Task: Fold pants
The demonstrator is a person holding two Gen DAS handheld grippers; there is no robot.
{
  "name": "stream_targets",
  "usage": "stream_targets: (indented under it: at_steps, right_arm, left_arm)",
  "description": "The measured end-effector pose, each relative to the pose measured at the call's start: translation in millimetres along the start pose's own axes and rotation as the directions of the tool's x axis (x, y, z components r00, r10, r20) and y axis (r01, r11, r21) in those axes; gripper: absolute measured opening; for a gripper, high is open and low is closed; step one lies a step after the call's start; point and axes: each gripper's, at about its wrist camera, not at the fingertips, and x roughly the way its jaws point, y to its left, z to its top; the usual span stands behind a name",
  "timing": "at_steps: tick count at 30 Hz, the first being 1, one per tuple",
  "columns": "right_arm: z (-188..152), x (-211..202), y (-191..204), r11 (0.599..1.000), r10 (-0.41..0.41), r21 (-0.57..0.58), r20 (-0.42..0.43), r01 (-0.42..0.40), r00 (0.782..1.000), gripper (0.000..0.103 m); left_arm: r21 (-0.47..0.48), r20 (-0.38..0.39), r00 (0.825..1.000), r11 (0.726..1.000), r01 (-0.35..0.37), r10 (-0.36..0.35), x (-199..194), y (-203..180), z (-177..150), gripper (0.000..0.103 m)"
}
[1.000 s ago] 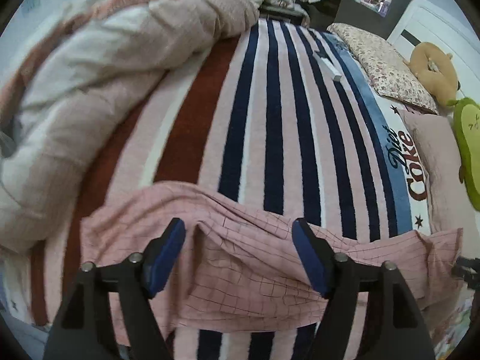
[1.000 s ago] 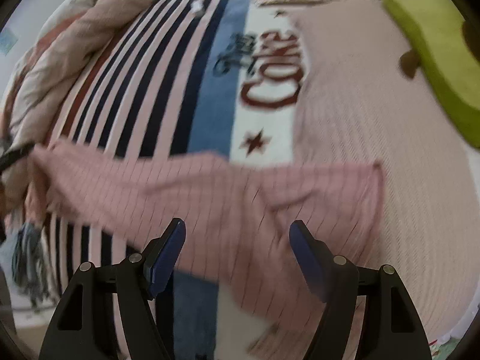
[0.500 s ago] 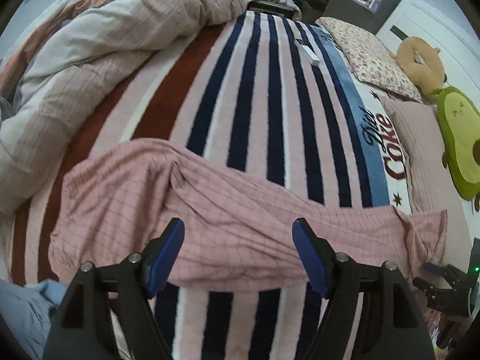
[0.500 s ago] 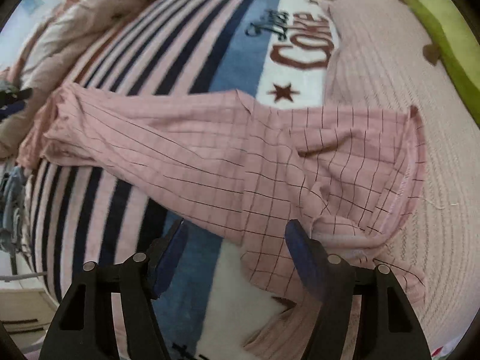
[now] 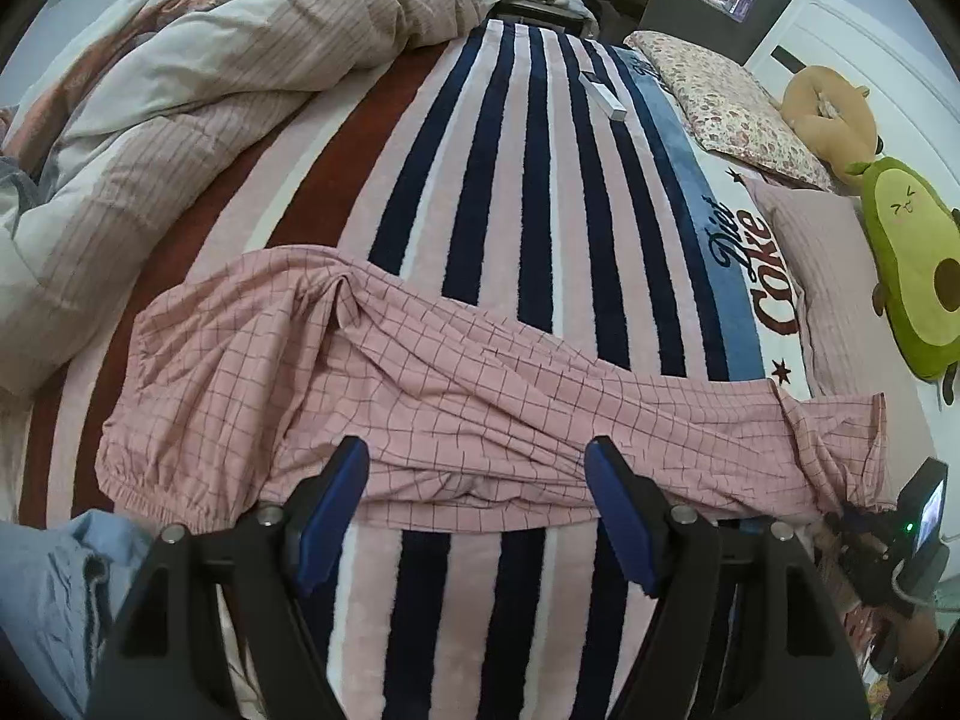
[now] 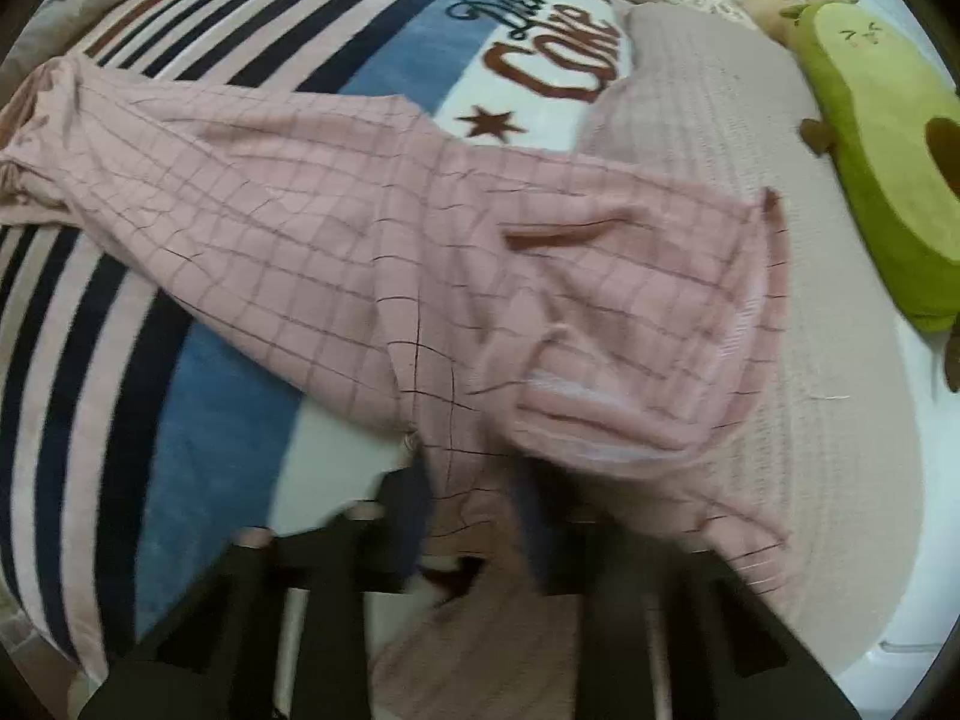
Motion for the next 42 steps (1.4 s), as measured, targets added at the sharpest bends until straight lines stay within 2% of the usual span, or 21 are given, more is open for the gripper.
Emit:
stream_targets:
  at_steps: [3,7,10,13,14,16,18,20,22,25,26,28,30,32,33,35,36,37,38,42]
  right_arm:
    - [4,-10,-15,0.999,-0.014,0.03,0.017,0.014,1.0,0.001]
    - [18,-28,-41,0.997,-0.014,0.079,0.058,0.009,0.998,0.001]
    - [33,-41,-67,0.994,-0.05,0.103,0.091,0.04,0.995,0.001]
    - [50,-45,-89,0.99,-0.055,0.132,0.092,0.042,0.994,0.001]
    - [55,-45,-94,0.99,-0.038,0.138,0.091,0.025,0.995,0.002]
    - [60,-49,-95,0.988,0.053,0.138,0.096,-0.067,0.994,0.005]
    - [61,-51,-81,0.979,0.167,0.103,0.088,-0.176,0.982,0.006]
    - [56,-51,-63,0.97,0.227,0.071,0.08,-0.233,0.971,0.018]
    - [46,-48,-41,0.953,0.298,0.039,0.068,-0.301,0.952,0.042]
    - [30,-40,-21,0.945,0.322,0.043,0.04,-0.324,0.946,0.045]
    - [28,-31,-17,0.95,0.307,0.044,0.019,-0.308,0.951,0.046]
    - [23,-15,-11,0.972,0.234,0.023,-0.021,-0.233,0.972,0.058]
    - [16,0,-5,0.989,0.146,-0.013,-0.045,-0.147,0.988,0.06]
    - [11,6,-4,0.99,0.135,-0.025,-0.055,-0.137,0.989,0.06]
    - [10,7,-4,0.992,0.124,-0.033,-0.042,-0.126,0.991,0.057]
    - [11,9,-4,0.996,0.08,-0.042,-0.044,-0.082,0.996,0.035]
    - [12,9,-5,0.998,0.037,-0.046,-0.044,-0.039,0.998,0.012]
    - [13,7,-8,0.999,-0.002,-0.05,-0.039,0.0,0.999,0.003]
    - [14,5,-13,0.999,-0.019,-0.044,-0.033,0.017,0.999,0.002]
    - [19,-11,-32,1.0,-0.001,0.017,0.001,0.001,1.0,0.001]
  left_arm:
    - [-0.001,-0.002,1.0,1.0,-0.004,0.004,-4,-1,-2,0.071]
    - [0.004,-0.002,1.0,1.0,-0.003,0.003,-8,-2,0,0.071]
    - [0.01,-0.002,1.0,1.0,-0.005,0.005,-9,-5,2,0.071]
    - [0.004,-0.004,1.0,1.0,0.001,-0.001,-7,-6,3,0.071]
    - [0.002,-0.005,1.0,1.0,0.003,-0.003,-6,-7,4,0.071]
    - [-0.001,-0.014,1.0,1.0,0.008,-0.008,-2,-11,4,0.071]
    - [-0.004,-0.021,1.0,1.0,0.02,-0.02,1,-15,5,0.071]
    - [0.004,-0.02,0.999,1.0,0.028,-0.028,3,-18,6,0.071]
    - [0.01,-0.027,0.999,1.0,0.029,-0.029,5,-19,6,0.071]
    - [0.024,-0.039,0.999,0.999,0.03,-0.029,9,-21,7,0.071]
    - [0.031,-0.04,0.999,0.999,0.028,-0.027,8,-21,7,0.071]
    - [0.035,-0.037,0.999,0.999,0.031,-0.03,7,-20,6,0.071]
    - [0.032,-0.033,0.999,0.999,0.033,-0.032,6,-18,5,0.071]
    - [0.026,-0.032,0.999,0.999,0.033,-0.032,6,-17,5,0.071]
    - [0.02,-0.034,0.999,0.999,0.037,-0.037,6,-17,4,0.071]
    - [0.021,-0.034,0.999,0.999,0.042,-0.041,6,-18,4,0.071]
    - [0.025,-0.033,0.999,0.999,0.042,-0.041,5,-19,4,0.071]
    - [0.029,-0.033,0.999,0.999,0.042,-0.041,5,-20,4,0.071]
    - [0.034,-0.034,0.999,0.998,0.043,-0.042,5,-21,5,0.071]
    - [0.041,-0.031,0.999,0.998,0.041,-0.039,4,-20,8,0.071]
